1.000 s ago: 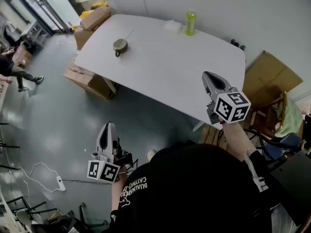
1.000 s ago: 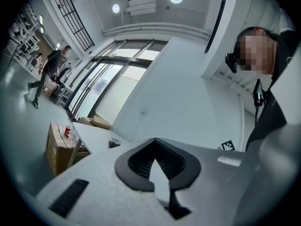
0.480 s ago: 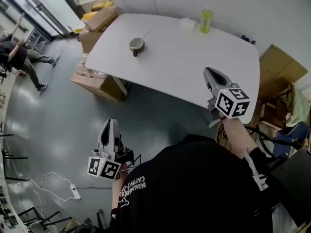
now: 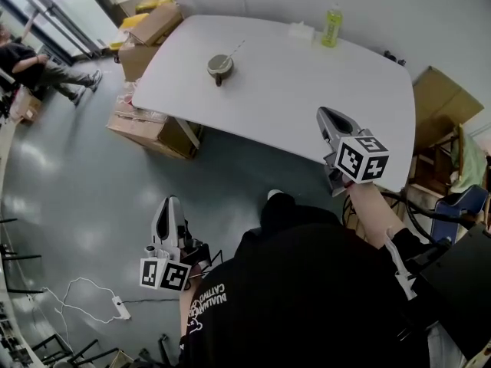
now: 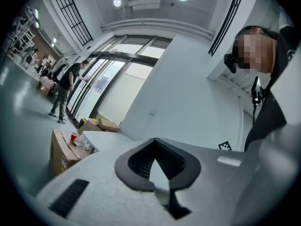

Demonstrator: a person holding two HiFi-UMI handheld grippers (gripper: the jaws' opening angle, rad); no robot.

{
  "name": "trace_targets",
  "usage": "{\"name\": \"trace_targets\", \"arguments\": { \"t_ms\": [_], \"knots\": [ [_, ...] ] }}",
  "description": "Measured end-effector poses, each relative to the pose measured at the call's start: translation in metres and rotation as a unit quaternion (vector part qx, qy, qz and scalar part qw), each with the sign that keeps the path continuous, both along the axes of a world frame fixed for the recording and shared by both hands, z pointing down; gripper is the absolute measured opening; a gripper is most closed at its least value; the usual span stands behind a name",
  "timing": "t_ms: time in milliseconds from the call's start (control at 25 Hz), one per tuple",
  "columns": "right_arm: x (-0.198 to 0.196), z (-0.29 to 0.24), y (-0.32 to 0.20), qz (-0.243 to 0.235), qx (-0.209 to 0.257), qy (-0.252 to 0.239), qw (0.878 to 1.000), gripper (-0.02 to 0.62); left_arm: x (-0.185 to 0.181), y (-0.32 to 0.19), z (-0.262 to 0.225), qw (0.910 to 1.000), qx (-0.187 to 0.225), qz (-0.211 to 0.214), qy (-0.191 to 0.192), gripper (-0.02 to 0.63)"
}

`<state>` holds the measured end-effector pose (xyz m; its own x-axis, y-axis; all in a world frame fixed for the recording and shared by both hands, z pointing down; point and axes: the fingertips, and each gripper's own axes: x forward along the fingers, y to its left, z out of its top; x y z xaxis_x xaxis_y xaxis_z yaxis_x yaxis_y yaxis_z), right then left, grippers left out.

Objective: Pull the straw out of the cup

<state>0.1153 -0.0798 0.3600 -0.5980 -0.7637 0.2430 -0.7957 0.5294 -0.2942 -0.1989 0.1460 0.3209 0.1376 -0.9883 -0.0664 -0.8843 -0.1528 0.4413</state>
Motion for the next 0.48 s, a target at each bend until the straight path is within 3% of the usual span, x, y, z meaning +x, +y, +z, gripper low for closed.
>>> {"name": "trace_targets", "arguments": {
  "t_ms": [240,480],
  "knots": [
    [-0.030,0.005,-0.045,0.006,-0.003,-0.007,1.000,0.005,-0.034,-0.035,0.002,1.0000,-0.003,-0.007,-0.005,0.003],
    [-0.067,0.001,-0.111,0.006,0.003,-0.011,1.000,0.005,-0.064,-0.101,-0.005,0.9999,0.003,0.007,-0.012,0.003]
  ]
}}
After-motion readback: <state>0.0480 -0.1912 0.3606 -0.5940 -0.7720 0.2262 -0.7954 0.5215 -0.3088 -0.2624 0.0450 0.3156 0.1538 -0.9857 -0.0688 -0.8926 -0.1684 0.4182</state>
